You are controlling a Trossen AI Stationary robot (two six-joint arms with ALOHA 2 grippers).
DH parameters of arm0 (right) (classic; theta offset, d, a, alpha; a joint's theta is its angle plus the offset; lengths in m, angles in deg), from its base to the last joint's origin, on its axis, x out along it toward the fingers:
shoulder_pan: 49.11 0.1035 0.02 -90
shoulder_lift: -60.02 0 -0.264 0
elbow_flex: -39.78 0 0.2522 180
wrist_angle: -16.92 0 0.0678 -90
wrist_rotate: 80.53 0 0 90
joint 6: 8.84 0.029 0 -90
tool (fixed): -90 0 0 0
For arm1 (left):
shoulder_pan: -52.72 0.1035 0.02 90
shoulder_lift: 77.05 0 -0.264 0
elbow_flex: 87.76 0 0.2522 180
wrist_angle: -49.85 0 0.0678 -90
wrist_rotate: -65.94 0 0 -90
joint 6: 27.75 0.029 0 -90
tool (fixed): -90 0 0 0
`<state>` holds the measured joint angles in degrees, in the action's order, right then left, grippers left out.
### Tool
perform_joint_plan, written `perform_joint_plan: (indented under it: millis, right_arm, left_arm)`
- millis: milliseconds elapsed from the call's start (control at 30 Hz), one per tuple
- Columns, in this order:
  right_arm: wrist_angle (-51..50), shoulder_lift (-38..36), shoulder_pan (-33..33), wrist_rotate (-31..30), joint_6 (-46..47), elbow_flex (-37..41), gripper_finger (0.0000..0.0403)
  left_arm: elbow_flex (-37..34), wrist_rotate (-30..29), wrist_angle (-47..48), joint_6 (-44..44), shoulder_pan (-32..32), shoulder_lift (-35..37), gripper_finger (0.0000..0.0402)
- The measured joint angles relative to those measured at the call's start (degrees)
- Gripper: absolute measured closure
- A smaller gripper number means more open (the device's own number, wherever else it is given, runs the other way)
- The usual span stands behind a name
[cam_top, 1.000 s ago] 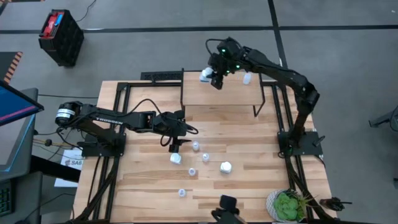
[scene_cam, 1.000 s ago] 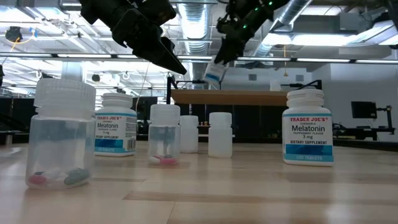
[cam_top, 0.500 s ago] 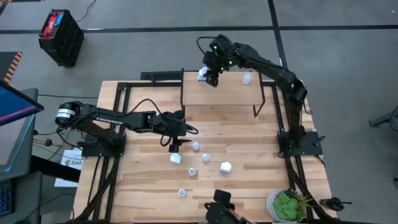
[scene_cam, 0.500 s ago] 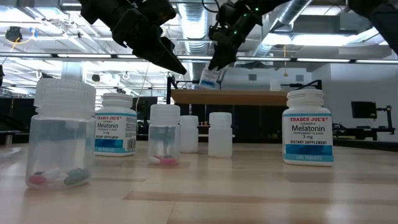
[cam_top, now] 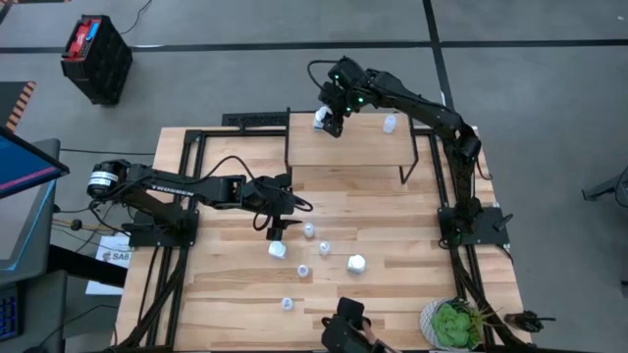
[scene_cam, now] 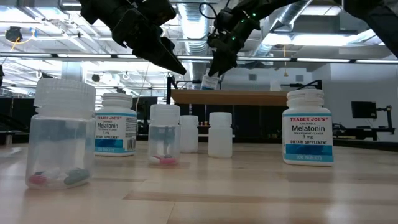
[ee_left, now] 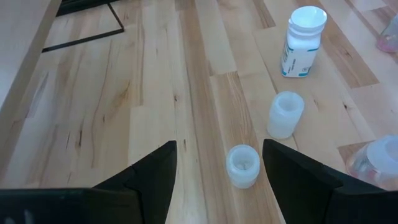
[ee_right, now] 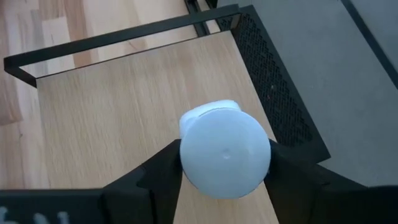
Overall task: Pick and place medicine bottles onto shelf by color
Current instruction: Put the top right white medicine bottle on the shelf, then put the top white medicine bottle on the shelf aligned with the other white medicine bottle
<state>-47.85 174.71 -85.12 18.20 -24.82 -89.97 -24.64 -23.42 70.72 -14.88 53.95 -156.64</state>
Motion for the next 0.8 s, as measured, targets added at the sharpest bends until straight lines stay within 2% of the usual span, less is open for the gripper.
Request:
perform_joint_plan:
  millis: [167,400,600,800]
  right_arm:
    - [0.2,0.0,-0.02,0.0,0.04,0.0,0.0152]
    - [0.55,0.0,-0.02,0.0,-0.59,-0.48,0.0148]
    - [-2.5,-0.08,-0.09,-0.02,-0.92,-6.12,0.0148]
    - [-13.18,-0.15,1.5,0.03,1.85,-16.4,0.0147]
  left_arm:
    - [0.0,0.0,-0.02,0.0,0.0,0.0,0.0175]
    - [0.0,0.0,-0.02,0.0,0.0,0.0,0.0175]
    - [0.0,0.0,-0.02,0.0,0.0,0.0,0.0175]
    - [0.0,0.0,-0.02,0.0,0.0,0.0,0.0175]
